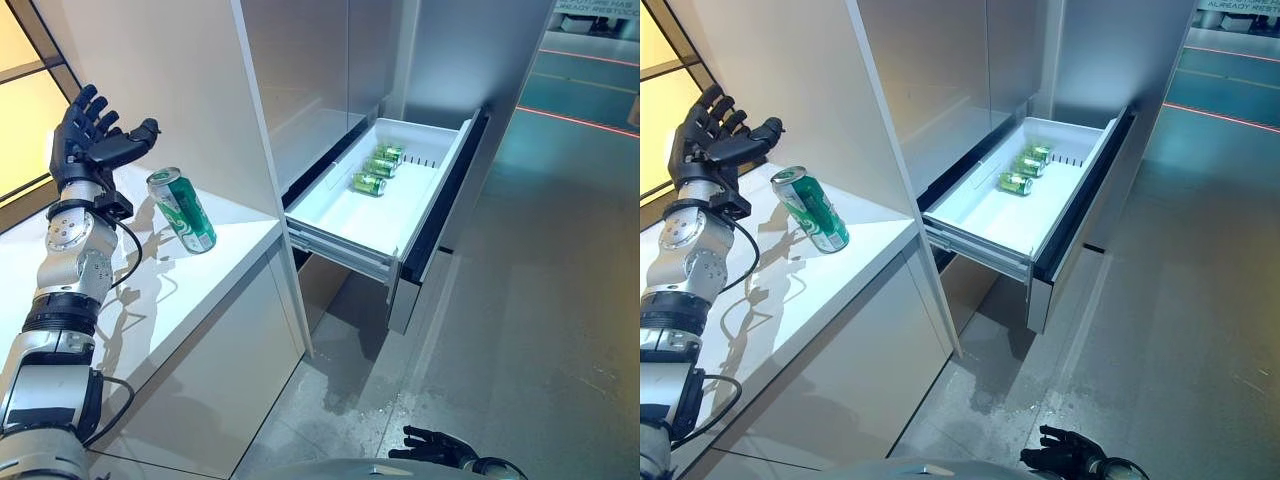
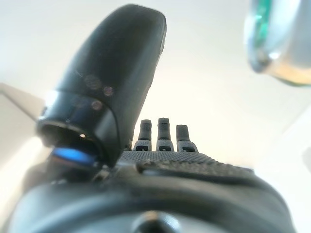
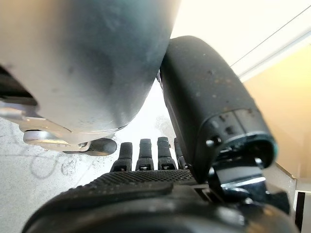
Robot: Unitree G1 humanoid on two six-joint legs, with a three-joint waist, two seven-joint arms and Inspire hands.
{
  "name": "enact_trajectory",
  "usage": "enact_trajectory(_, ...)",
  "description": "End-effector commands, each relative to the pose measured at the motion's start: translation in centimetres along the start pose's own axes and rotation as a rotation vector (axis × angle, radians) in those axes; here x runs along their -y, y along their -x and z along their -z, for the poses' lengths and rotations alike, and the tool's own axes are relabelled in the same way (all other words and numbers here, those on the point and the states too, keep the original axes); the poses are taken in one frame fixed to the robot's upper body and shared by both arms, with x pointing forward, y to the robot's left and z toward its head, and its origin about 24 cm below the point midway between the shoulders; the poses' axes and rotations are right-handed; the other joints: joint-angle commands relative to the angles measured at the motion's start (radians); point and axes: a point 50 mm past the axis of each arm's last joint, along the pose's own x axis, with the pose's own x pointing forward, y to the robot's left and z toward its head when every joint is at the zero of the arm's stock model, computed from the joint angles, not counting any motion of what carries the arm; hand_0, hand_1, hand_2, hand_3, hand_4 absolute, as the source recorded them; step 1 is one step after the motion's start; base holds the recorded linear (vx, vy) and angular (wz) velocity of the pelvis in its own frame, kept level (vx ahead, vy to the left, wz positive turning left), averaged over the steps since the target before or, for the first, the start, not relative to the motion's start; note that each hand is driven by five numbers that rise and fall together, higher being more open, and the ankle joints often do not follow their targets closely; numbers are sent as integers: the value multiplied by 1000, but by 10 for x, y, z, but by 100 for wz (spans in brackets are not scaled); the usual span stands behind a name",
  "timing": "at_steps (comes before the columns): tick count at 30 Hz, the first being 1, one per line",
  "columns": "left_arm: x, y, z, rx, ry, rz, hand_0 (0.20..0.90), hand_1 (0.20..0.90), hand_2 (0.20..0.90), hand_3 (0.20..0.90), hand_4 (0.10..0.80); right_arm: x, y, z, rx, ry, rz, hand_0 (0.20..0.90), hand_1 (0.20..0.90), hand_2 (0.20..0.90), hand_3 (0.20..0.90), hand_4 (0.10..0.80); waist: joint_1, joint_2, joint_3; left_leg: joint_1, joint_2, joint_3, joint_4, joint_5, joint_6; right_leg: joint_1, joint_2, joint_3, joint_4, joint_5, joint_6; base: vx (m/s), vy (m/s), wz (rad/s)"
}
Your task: Put drinks into fridge and close the fridge
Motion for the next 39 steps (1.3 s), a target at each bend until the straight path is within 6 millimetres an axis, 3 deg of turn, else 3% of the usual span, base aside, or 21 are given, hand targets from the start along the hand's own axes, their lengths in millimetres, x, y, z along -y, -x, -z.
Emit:
enact_trajectory(1,11,-22,-98,348,41,65,900,900,900,900,800,18,12,28,-121,77,16,900,900,900,900,800,-13,35,-41,-3,-42,-9,45,-136,25,-61,7,-2,130,-113,58,0,0,0)
enact_trajectory(9,13,-18,-82,289,7,143,900,900,900,900,800,19,12,24,-114,91,14,900,900,900,900,800,0,36,-36,-4,-45,-22,48,-136,25,-58,4,-12,131,-115,57,0,0,0)
enact_trajectory(21,-2,-6,-44,174,-93,177,900,900,900,900,800,20,12,21,-102,94,13,900,900,900,900,800,19,30,-26,-1,-45,-36,50,-134,27,-49,2,-27,133,-116,55,0,0,0)
enact_trajectory(30,0,6,-18,117,-103,186,900,900,900,900,800,19,12,20,-97,93,14,900,900,900,900,800,25,24,-20,0,-44,-38,50,-133,27,-46,0,-34,131,-115,54,0,0,0)
enact_trajectory(39,8,14,-5,101,-74,215,900,900,900,900,800,19,11,19,-92,94,11,900,900,900,900,800,25,19,-16,2,-43,-38,46,-129,26,-44,0,-36,129,-113,54,-4,1,1)
